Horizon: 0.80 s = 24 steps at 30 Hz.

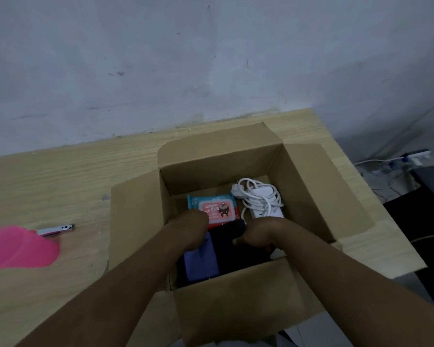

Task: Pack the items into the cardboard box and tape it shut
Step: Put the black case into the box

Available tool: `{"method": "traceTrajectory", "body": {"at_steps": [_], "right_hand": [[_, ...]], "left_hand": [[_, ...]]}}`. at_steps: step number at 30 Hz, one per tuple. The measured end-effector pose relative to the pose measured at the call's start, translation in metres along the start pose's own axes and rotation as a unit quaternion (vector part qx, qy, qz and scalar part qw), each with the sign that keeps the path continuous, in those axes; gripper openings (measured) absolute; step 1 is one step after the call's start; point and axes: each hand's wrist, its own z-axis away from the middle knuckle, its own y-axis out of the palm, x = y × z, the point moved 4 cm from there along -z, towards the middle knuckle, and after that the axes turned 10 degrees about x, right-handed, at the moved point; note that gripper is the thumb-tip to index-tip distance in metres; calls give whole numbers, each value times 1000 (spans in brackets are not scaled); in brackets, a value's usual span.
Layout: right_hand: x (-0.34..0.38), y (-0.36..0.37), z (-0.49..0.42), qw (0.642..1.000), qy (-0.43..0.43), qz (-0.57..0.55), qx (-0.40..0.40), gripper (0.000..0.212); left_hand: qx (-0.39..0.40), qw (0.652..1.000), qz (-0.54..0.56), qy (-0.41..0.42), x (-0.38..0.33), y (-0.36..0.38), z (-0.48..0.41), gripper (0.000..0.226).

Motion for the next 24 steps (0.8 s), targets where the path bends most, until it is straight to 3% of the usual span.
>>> {"method": "traceTrajectory", "body": {"at_steps": [5, 12, 19, 24], "right_hand": [[1, 0, -8, 994, -39, 77, -64, 52], [2, 4, -20, 991, -59, 92, -82, 43], [0, 6, -22, 989, -75, 104, -78, 47], [-2, 8, -23, 988, -72, 103, -89, 52]], "left_hand": [[5, 1000, 17, 11, -3, 0, 2, 37], [-4, 1000, -26, -6, -9, -5, 6, 43], [-153, 984, -86, 0, -21, -41, -3, 50], [-84, 987, -133, 33, -24, -42, -21, 73]]}}
